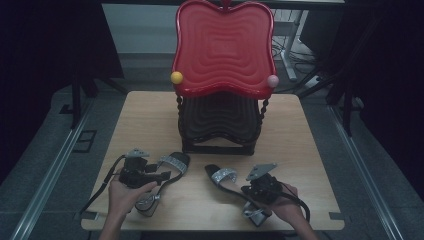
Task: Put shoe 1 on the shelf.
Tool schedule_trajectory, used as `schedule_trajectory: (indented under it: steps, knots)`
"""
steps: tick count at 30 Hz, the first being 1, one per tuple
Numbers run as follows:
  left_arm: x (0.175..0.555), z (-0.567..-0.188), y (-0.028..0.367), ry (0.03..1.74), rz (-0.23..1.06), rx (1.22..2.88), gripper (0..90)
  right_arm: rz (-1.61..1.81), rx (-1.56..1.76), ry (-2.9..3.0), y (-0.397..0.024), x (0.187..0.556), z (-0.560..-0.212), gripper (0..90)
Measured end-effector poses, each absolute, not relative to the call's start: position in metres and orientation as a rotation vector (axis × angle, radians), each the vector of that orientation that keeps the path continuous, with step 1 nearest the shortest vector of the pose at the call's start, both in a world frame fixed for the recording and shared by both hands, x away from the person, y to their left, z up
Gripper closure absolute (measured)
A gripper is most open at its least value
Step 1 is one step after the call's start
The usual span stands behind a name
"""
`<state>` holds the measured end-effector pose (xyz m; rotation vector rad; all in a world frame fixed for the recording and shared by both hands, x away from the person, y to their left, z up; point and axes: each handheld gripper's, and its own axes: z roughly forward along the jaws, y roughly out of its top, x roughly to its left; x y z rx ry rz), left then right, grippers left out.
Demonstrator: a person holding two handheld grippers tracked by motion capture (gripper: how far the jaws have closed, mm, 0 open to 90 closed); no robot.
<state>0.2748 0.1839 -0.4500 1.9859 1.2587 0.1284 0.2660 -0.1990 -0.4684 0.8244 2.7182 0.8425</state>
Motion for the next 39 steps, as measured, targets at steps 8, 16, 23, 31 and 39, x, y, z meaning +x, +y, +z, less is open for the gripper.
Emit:
schedule_trajectory:
  steps: [8, 16, 23, 31, 39]
  knots:
    - [0.274, -0.449, 0.185, 1.258, 0.127, 1.980, 35.3, 0.858, 0.750, 2.786, -0.178, 0.254, -0.478, 89.7]
    - [0.274, -0.450, 0.184, 1.257, 0.129, 1.993, 35.3, 0.930, 0.678, 2.872, -0.164, 0.236, -0.472, 89.8]
    - [0.274, -0.450, 0.185, 1.259, 0.131, 1.988, 35.3, 0.819, 0.598, 2.936, -0.151, 0.226, -0.482, 89.9]
    - [0.273, -0.449, 0.185, 1.257, 0.132, 1.985, 35.3, 0.735, 0.615, 2.911, -0.157, 0.233, -0.484, 89.9]
    - [0.272, -0.449, 0.184, 1.261, 0.130, 1.987, 35.2, 0.738, 0.632, 2.878, -0.167, 0.239, -0.485, 89.9]
